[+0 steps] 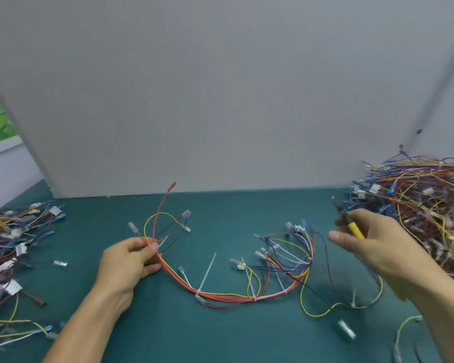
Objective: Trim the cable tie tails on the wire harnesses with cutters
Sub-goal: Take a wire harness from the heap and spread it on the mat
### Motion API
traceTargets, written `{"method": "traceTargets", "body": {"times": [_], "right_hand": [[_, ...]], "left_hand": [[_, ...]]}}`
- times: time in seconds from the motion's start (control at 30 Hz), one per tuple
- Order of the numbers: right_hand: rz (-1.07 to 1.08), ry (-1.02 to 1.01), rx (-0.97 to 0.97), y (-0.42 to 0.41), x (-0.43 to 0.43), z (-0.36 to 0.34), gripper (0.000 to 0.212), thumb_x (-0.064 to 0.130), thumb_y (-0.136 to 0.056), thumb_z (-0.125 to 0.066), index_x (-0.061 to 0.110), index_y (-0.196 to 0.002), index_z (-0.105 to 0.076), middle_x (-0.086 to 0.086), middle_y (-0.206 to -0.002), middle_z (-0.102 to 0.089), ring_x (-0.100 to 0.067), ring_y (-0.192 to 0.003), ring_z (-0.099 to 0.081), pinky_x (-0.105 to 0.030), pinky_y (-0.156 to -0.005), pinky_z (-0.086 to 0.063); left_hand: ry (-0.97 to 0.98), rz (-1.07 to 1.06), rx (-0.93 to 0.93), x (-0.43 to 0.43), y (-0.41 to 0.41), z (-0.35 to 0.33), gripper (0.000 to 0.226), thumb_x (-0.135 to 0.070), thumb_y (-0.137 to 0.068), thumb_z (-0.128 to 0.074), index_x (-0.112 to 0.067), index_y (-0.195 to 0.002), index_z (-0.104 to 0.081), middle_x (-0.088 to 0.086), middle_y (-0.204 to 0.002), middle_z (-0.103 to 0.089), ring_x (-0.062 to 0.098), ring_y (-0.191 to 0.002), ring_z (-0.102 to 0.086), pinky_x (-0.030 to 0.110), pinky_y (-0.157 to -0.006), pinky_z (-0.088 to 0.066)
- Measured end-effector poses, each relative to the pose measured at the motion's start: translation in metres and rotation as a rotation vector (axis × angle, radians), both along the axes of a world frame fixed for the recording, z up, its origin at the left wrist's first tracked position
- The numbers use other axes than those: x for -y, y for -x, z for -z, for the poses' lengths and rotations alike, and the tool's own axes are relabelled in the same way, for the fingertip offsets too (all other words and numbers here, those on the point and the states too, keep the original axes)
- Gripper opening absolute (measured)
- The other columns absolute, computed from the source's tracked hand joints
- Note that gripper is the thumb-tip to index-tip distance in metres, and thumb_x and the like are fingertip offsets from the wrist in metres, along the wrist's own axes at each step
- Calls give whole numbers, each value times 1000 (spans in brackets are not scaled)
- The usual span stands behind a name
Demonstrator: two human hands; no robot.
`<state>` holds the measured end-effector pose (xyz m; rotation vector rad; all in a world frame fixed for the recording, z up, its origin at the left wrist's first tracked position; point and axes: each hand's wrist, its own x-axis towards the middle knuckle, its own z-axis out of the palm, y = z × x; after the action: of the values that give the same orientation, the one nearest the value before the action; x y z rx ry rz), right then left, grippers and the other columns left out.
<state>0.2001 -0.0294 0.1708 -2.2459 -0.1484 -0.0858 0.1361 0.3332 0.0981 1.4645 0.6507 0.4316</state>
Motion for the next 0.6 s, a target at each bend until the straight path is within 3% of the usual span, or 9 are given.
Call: {"method": "traceTargets", "body": {"times": [0.1,0.2,0.27,0.37,0.47,0.6], "right_hand": [[-127,235,24,5,29,-19,20,29,-75,-79,27,-84,-62,7,-76,-67,-8,-71,-61,-29,-65,-44],[-237,612,-113,9,47,-25,28,38,-72,-81,37,-85,-57,9,-86,-63,-7,-79,-58,-32,-75,-47],[-299,748,-206,14,47,-19,31,40,-69,-80,40,-86,-54,12,-92,-60,-4,-84,-56,-27,-77,-46],[-361,809,-233,23,39,-1,33,43,-67,-76,39,-86,-50,14,-89,-56,-1,-82,-52,-19,-68,-42],[-329,733,-205,35,28,19,34,43,-68,-75,35,-89,-49,13,-89,-58,-6,-85,-55,-26,-73,-47],[-354,670,-142,43,22,24,21,35,-77,-68,36,-82,-49,10,-82,-60,-6,-81,-54,-21,-69,-44]], "left_hand": [[-1,-12,-12,-2,-2,4,5,4,-87,-62,0,-85,-64,13,-80,-64,23,-68,-62,20,-50,-57],[3,-21,-23,-2,-4,6,7,4,-87,-62,0,-82,-64,13,-77,-63,22,-66,-60,20,-47,-55],[-3,-24,-31,-3,-4,7,7,4,-86,-63,-1,-82,-64,12,-76,-62,22,-65,-59,20,-46,-54],[-2,-37,-35,-6,-5,8,6,4,-86,-64,0,-81,-64,13,-76,-62,22,-64,-59,20,-45,-54],[9,-52,-37,-8,-6,9,5,4,-86,-63,1,-82,-63,15,-77,-62,23,-64,-59,21,-45,-54],[-40,-104,-40,-12,-6,10,9,4,-86,-64,0,-79,-62,14,-76,-61,23,-63,-59,21,-44,-54]]}}
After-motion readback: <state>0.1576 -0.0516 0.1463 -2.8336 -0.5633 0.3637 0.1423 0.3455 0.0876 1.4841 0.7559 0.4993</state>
